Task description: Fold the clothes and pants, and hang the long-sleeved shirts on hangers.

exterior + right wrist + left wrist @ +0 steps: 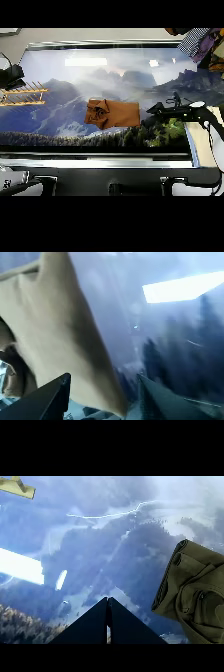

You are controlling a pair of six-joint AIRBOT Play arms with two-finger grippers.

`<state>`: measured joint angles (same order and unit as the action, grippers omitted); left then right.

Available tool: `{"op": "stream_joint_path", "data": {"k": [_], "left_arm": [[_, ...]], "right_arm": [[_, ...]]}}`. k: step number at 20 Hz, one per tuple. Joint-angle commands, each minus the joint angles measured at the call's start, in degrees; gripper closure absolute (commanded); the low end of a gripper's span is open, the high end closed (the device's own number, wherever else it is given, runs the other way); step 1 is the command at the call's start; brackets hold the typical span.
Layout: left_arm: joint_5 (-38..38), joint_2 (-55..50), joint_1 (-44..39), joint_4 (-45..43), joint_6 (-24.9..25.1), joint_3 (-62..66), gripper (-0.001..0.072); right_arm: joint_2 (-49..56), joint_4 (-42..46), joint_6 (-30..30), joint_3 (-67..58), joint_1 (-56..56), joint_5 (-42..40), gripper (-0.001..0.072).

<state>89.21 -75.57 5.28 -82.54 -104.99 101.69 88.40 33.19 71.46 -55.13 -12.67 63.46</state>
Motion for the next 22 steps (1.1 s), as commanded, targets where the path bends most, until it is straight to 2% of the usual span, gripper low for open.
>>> {"op": "stream_joint_path", "data": {"k": [1, 6, 7, 9, 13, 17, 22], "left_arm": [[-0.04, -0.02, -0.02, -0.02, 0.0, -0.02, 0.0692], [-0.04, -0.02, -0.02, -0.02, 0.02, -0.02, 0.0692], [-0.04, -0.02, -0.02, -0.02, 0.02, -0.02, 0.0692], [-0.04, -0.02, 0.0, -0.02, 0.02, -0.02, 0.0692], [-0.02, 0.0, 0.0, -0.02, 0.04, -0.02, 0.0692], [-0.04, 0.0, 0.0, -0.02, 0.04, -0.02, 0.0692], [-0.04, 0.0, 0.0, -0.02, 0.02, -0.02, 0.0692]], "right_arm": [[1.31, -2.54, -1.11, 0.11, 3.76, -2.99, 0.0223], [4.48, -2.62, 1.05, 0.11, 10.8, -7.93, 0.0234], [4.63, -2.75, 1.25, 0.09, 11.63, -8.61, 0.0277], [4.61, -3.56, 1.2, 0.02, 12.68, -9.51, 0.0313], [3.02, -4.44, 0.87, -0.22, 12.57, -8.57, 0.0675], [-1.2, -2.29, 2.49, -3.58, 12.57, -6.91, 0.0687], [-2.08, 14.21, 16.28, -19.02, 12.57, -3.1, 0.0687]]}}
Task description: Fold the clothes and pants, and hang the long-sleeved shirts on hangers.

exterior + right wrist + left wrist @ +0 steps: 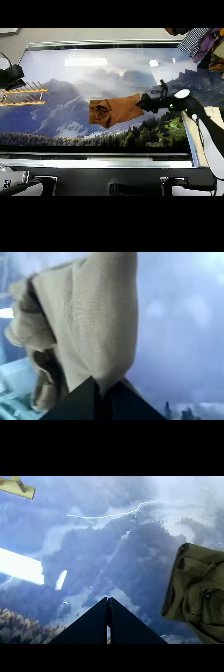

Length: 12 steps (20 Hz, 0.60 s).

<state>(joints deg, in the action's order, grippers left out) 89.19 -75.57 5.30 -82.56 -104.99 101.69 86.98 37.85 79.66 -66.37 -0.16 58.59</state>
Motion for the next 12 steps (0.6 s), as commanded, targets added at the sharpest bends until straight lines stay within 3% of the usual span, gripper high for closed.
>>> {"op": "stream_joint_path", "data": {"k": [1, 4, 12], "left_arm": [[-0.02, 0.0, -0.02, 0.0, 0.02, -0.02, 0.0692], [-0.02, 0.0, -0.02, 0.0, 0.0, -0.02, 0.0692], [-0.04, -0.02, -0.02, -0.02, 0.02, -0.02, 0.0692]], "right_arm": [[-0.61, 12.81, 10.67, -11.19, 0.07, 1.95, 0.0687], [-0.61, 19.26, 17.62, -20.37, -1.7, 2.84, 0.0687], [-0.35, 19.47, 20.22, -30.47, -17.4, 1.75, 0.0688]]}}
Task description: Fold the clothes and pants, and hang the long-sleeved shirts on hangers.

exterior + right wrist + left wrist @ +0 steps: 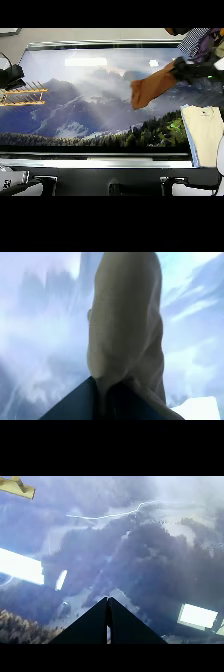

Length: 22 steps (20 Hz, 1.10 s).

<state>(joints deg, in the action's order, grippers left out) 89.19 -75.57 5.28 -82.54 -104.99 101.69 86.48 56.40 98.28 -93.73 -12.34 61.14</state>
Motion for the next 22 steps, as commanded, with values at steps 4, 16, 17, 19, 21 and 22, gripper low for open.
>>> {"op": "stream_joint_path", "data": {"k": [4, 16, 17, 19, 21, 22], "left_arm": [[-0.07, -0.09, 0.0, -0.04, 0.02, -0.02, 0.0692], [-0.04, -0.42, 0.0, -0.04, 0.02, -0.02, 0.0692], [-0.04, -0.42, 0.0, -0.04, 0.02, -0.02, 0.0692], [-0.04, -0.42, 0.0, -0.04, 0.02, -0.02, 0.0692], [-0.04, -0.42, 0.0, -0.02, 0.04, -0.02, 0.0692], [-0.04, -0.42, 0.0, -0.04, 0.02, -0.02, 0.0692]], "right_arm": [[0.13, 1.53, 4.28, -4.04, -12.44, -4.17, 0.0688], [-5.88, 24.85, 29.11, -4.04, -25.27, 10.45, 0.0689], [-6.45, 25.73, 30.16, -4.04, -25.24, 12.26, 0.0689], [-7.39, 26.91, 32.98, -4.04, -25.24, 15.87, 0.0689], [-8.13, 29.38, 33.97, -4.02, -25.24, 19.71, 0.0689], [-8.28, 31.67, 34.16, -3.98, -25.24, 22.21, 0.0689]]}}
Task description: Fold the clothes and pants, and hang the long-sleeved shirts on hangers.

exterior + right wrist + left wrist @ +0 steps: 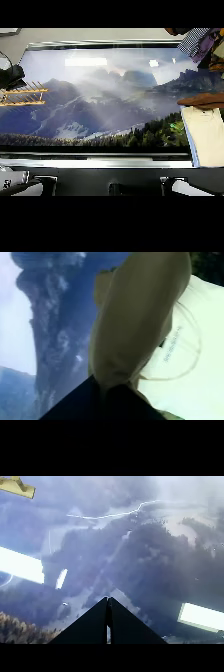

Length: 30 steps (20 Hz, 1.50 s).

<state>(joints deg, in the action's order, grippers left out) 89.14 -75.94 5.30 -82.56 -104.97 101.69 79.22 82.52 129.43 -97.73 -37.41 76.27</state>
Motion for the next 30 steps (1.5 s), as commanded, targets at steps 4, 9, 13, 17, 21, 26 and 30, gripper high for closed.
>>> {"op": "stream_joint_path", "data": {"k": [4, 9, 13, 17, 21, 26, 30], "left_arm": [[0.0, -0.04, -0.02, 0.0, 0.0, -0.02, 0.0692], [0.0, -0.04, -0.02, 0.0, 0.0, -0.02, 0.0692], [0.0, -0.04, -0.02, 0.0, 0.02, -0.02, 0.0692], [0.02, -0.04, -0.04, 0.0, 0.0, -0.02, 0.0692], [0.0, -0.04, -0.04, 0.0, 0.0, -0.02, 0.0692], [0.0, -0.04, -0.04, 0.0, 0.0, -0.02, 0.0692], [0.0, -0.04, -0.04, 0.0, 0.0, -0.02, 0.0692]], "right_arm": [[-1.05, 16.04, 0.42, 3.1, -0.17, 16.31, 0.0688], [-4.96, 23.8, -1.27, 17.68, -0.15, 14.8, 0.0687], [-7.43, 26.21, -1.07, 28.96, -0.2, 13.11, 0.0687], [-8.24, 27.96, -0.94, 34.45, -0.2, 11.85, 0.0686], [-8.26, 28.2, -0.92, 36.57, -0.2, 12.17, 0.0686], [-8.26, 29.27, -0.98, 38.64, -0.2, 12.31, 0.0685], [-8.26, 30.01, -1.18, 41.09, -0.2, 12.7, 0.0684]]}}
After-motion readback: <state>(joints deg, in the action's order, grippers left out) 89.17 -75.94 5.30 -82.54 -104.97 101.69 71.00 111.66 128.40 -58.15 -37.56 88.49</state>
